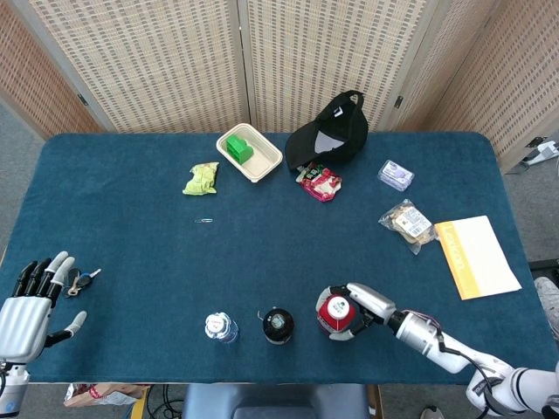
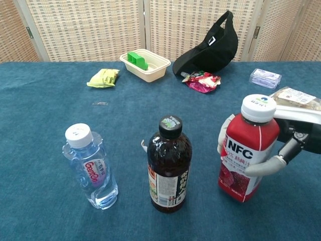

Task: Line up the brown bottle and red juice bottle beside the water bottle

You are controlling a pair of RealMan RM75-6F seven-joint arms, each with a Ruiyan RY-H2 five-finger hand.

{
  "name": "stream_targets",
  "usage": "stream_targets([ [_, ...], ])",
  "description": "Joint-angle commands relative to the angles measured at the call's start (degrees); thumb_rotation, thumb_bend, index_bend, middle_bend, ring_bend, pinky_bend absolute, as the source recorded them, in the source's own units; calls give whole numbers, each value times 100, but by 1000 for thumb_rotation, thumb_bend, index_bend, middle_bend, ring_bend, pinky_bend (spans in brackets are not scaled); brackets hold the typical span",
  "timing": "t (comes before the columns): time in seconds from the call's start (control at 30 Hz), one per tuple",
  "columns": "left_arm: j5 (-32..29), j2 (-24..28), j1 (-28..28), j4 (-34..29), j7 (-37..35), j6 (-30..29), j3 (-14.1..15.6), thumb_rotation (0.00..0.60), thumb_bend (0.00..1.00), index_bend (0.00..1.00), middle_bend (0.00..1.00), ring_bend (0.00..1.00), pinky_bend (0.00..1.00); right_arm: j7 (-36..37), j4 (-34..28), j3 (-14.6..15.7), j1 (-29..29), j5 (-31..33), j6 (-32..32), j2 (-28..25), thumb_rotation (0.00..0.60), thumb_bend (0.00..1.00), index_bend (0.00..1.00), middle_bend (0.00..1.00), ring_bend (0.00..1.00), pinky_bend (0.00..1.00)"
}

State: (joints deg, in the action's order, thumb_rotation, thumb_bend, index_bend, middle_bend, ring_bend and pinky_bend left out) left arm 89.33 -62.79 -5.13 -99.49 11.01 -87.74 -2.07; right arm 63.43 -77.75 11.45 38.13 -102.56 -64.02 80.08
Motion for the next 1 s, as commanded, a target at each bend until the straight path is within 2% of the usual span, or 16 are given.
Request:
stream_targets([
  [0.03, 25, -9, 0, 31, -27, -1, 12, 600, 222, 104, 59, 59, 28, -20, 64, 42, -1, -41, -19, 49, 600, 326, 672, 521, 380, 315],
  [0.27, 38, -16, 16, 72, -76, -15, 26, 600, 222, 104, 59, 59, 28, -32, 175, 93, 5, -69, -42, 186, 600, 311, 668, 487, 345, 315],
  [0.37, 22, -11, 32, 80, -89, -19, 35, 600, 222, 104, 59, 59, 28, -32, 209, 118, 23, -88, -39, 225, 600, 288, 627, 469, 317, 315],
  [0.67, 34, -34, 46, 130, -140, -41, 35, 600, 222, 103, 59, 59, 28, -60, 247, 175, 63, -98, -40, 244, 600, 256, 441, 375, 235, 289],
  [1.0, 16, -50, 29, 154, -151, 3, 34, 600, 222, 104, 59, 59, 28, -96, 191, 230, 78, -45, -9, 172, 600, 254, 110, 215, 105, 143],
])
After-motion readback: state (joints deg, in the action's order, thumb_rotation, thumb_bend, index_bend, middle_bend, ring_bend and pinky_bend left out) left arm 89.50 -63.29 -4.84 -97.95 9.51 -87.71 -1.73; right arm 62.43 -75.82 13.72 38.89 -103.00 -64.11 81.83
